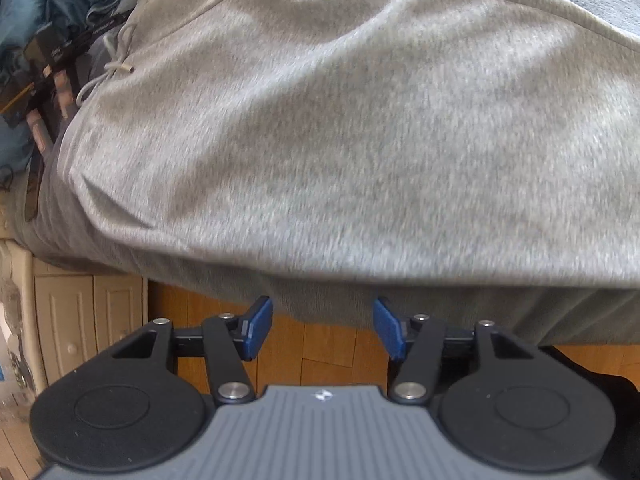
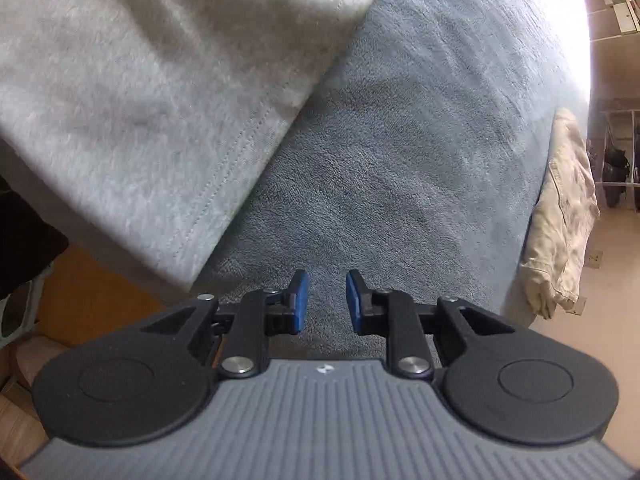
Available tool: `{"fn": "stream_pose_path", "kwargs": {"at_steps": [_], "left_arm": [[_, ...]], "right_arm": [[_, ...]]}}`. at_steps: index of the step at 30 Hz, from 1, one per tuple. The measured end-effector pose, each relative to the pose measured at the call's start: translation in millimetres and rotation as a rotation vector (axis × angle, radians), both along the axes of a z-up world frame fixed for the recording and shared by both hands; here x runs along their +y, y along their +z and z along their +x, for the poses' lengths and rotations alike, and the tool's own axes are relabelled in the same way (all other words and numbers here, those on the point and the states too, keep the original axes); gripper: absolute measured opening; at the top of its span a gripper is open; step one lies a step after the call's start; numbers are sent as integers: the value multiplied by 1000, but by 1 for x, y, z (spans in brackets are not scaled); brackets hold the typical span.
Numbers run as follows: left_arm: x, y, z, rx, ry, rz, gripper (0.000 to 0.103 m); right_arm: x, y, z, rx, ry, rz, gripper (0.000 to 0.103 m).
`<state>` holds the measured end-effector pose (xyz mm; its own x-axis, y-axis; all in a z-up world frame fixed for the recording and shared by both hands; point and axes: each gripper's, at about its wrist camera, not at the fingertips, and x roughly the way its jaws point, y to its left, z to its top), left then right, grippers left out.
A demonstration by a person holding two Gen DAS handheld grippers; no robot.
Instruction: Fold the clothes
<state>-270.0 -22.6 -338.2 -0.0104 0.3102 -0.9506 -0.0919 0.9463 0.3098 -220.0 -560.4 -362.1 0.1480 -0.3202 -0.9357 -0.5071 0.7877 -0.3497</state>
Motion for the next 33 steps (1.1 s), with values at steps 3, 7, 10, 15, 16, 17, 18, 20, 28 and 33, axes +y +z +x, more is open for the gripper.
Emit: {"fn": "stream_pose_path", "kwargs": {"at_steps": [3, 7, 10, 15, 16, 17, 18, 20, 28, 33], "left_arm": [[17, 17, -14, -66, 78, 5, 57], [47, 36, -8, -159, 162, 29, 56], [69, 42, 8, -208, 198, 46, 56], [95, 46, 29, -256, 246, 44, 56], [99, 47, 31, -265, 251, 41, 56], [103, 47, 31, -271, 256, 36, 56], [108, 46, 32, -276, 261, 30, 56], [118, 44, 32, -282, 276, 15, 56], [155, 31, 58, -319, 229, -8, 55], [163, 21, 99, -322, 59, -48, 55]], "right_arm": [[64, 21, 5, -54, 157, 155, 20], [205, 11, 19, -61, 440, 415, 20], [293, 0, 13, -8, 573, 537, 19], [403, -23, -2, 81, 696, 629, 19], [394, -28, -6, 97, 671, 606, 19], [385, -33, -10, 113, 646, 583, 19], [375, -37, -14, 128, 621, 561, 19], [345, -34, -26, 176, 614, 490, 19], [369, 28, 11, 77, 528, 494, 20], [486, 23, 56, 16, 544, 623, 19]]}}
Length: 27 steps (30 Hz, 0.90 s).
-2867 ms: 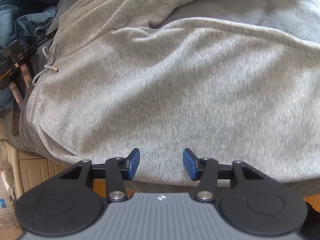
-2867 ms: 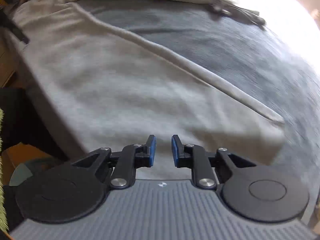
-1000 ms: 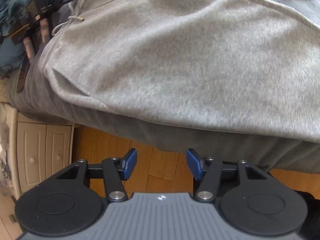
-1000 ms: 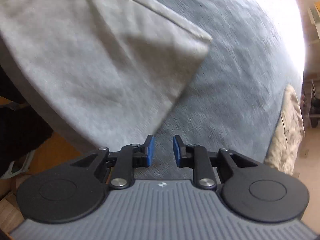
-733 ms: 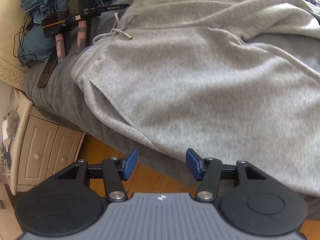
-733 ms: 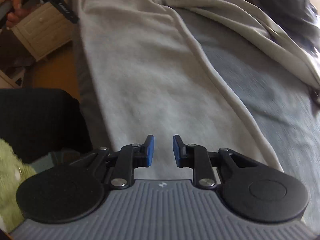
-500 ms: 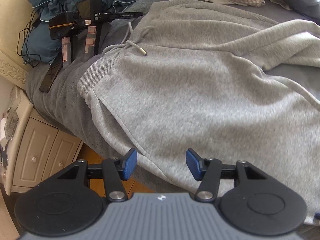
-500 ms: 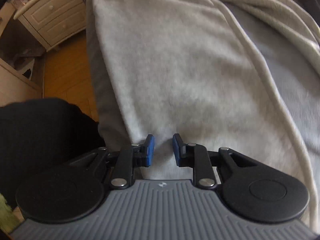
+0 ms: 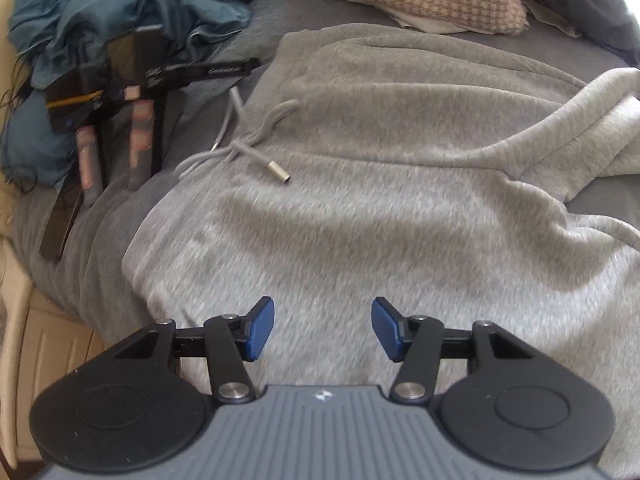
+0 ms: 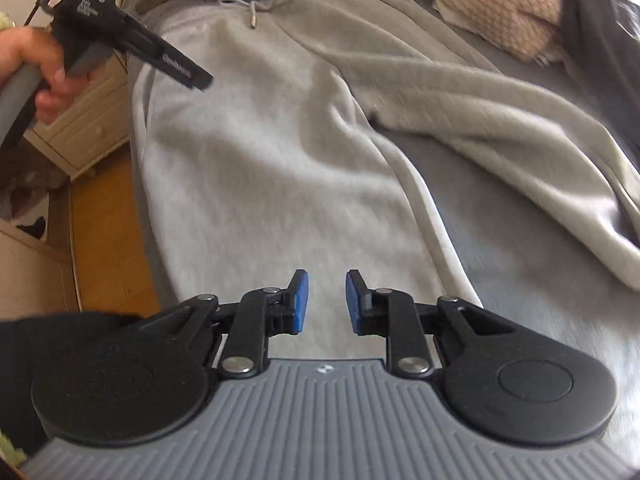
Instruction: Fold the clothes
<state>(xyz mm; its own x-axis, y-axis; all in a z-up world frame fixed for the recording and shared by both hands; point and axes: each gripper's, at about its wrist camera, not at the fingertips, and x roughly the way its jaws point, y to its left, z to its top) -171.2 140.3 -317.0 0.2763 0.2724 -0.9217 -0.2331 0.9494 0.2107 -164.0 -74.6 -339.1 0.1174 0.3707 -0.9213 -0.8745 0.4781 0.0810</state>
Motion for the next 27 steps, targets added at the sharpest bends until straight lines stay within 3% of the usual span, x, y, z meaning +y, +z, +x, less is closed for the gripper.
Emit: {"fn": "stream_pose_path", "kwargs": {"at_steps": [2, 4, 7, 12, 13, 18, 22, 25, 27], "left_arm": [[1, -5, 17, -1, -84, -17, 55], [3, -13, 32, 3, -148, -41, 55], [9, -27, 51, 15, -178, -59, 57], [28, -34, 69, 17, -126, -131, 60], [30, -34, 71, 19, -113, -142, 60], [42, -35, 81, 29, -54, -155, 60], [45, -34, 86, 38, -37, -137, 60], [45, -26, 85, 44, -36, -105, 58], [47, -19, 81, 40, -35, -93, 57]], "right_arm": [[37, -11, 14, 16, -3, 5, 19], [40, -29, 15, 57, -55, -61, 19], [-3, -45, -11, 112, -153, -167, 19], [-56, -30, -41, 181, -275, -379, 19], [-53, -22, -38, 163, -283, -374, 19], [25, 12, -2, -13, -193, -148, 20], [83, -9, 32, -27, -92, -36, 20], [73, -21, 61, -49, -177, -27, 19], [47, -13, 82, -65, -382, 13, 22]]}}
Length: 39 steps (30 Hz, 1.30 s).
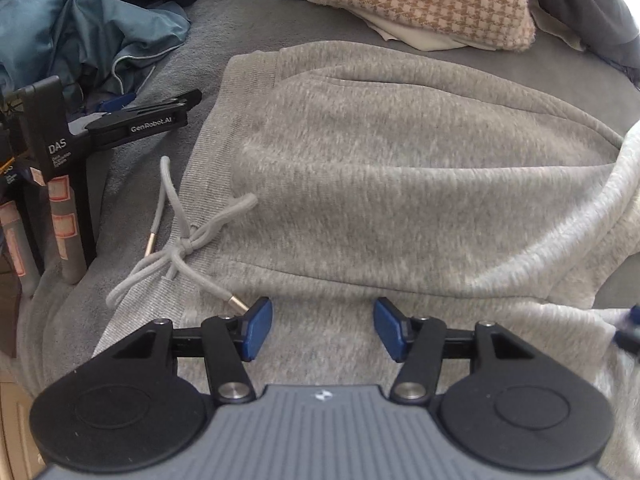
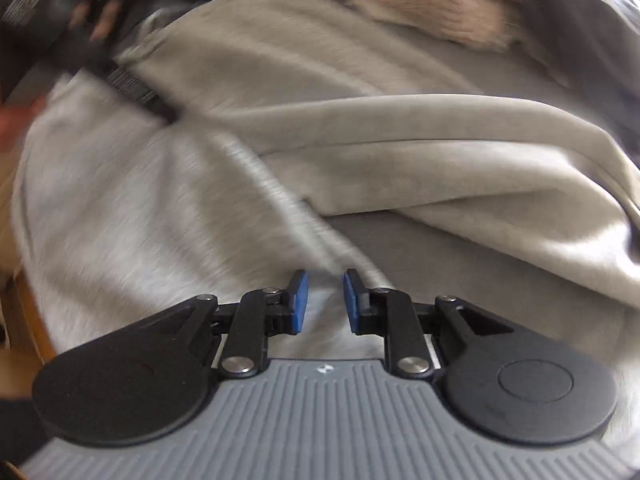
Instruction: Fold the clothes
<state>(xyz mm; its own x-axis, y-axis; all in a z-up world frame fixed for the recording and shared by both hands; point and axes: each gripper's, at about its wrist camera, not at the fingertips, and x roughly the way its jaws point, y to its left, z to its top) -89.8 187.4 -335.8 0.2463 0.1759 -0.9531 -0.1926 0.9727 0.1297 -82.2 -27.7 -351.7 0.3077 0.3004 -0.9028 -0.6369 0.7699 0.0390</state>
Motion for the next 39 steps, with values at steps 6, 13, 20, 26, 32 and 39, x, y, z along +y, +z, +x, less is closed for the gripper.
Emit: {"fn": "stream_pose_path", "kwargs": {"at_steps": [6, 13, 20, 26, 32, 39], "left_arm": [[-18, 19, -16, -2, -38, 18, 57], [-89, 17, -31, 39, -195, -19, 57], [-149, -7, -28, 111, -286, 48, 57], [-154, -9, -23, 149, -232, 85, 58], [-153, -4, -28, 193, -218, 141, 58], [-131, 10, -38, 187, -127, 156, 58]], "right_arm": [[-22, 19, -14, -7, 97, 41, 21], [-54, 8, -37, 10, -2, 78, 21], [-171, -25, -34, 28, -176, -65, 19], [-271, -3, -26, -18, -422, -79, 23], [-299, -18, -74, 124, -259, -116, 23], [-445, -17, -113, 228, -667, -267, 28]]}}
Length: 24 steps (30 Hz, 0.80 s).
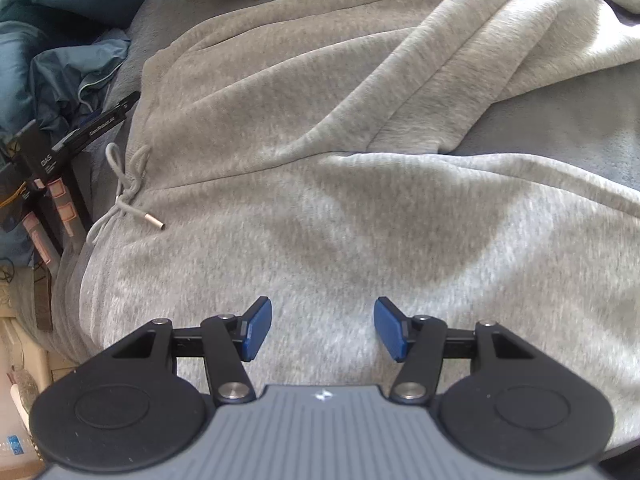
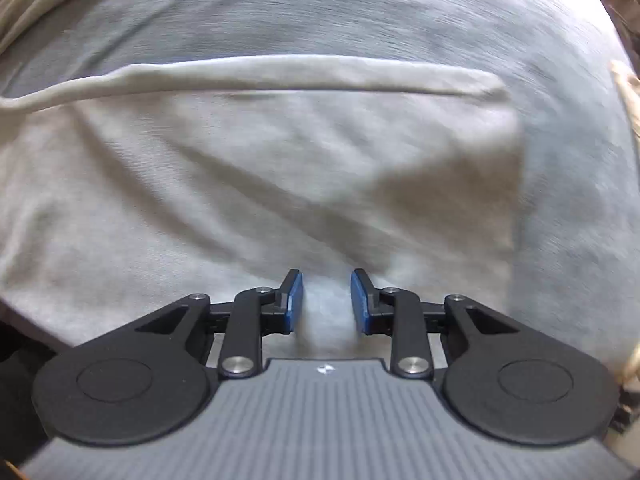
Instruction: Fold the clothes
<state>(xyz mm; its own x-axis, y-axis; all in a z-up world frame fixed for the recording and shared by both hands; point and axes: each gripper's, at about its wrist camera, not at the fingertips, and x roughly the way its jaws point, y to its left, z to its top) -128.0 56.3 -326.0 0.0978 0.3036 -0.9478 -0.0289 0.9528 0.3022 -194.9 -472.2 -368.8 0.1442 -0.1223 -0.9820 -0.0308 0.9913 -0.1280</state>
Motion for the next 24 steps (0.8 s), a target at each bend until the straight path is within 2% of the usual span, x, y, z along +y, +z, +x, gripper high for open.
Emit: {"fn": "stream_pose_path", "kwargs": {"at_steps": [4, 6, 9, 13, 17, 19, 21, 24], "left_arm": [[9, 12, -4, -28, 28, -20, 58], [8, 20, -2, -60, -1, -37, 58], [2, 34, 10, -126, -71, -66, 58], [-14, 50, 43, -238, -172, -120, 58], [-32, 49, 80, -312, -285, -177, 58], [-41, 45, 95, -330, -346, -187, 58], [-47, 41, 107, -329, -395, -192, 58], [-47, 32, 119, -303, -409, -216, 58]], "right_arm": [[-41, 10, -10, 65, -164, -174, 28], [-41, 22, -9, 41, -211, -176, 28], [-17, 41, 12, -31, -242, -133, 28], [44, 70, 75, -170, -231, 26, 28], [95, 89, 156, -293, -277, 288, 32], [112, 90, 192, -318, -321, 412, 36], [123, 84, 227, -317, -402, 493, 41], [127, 73, 268, -297, -559, 569, 43]]}}
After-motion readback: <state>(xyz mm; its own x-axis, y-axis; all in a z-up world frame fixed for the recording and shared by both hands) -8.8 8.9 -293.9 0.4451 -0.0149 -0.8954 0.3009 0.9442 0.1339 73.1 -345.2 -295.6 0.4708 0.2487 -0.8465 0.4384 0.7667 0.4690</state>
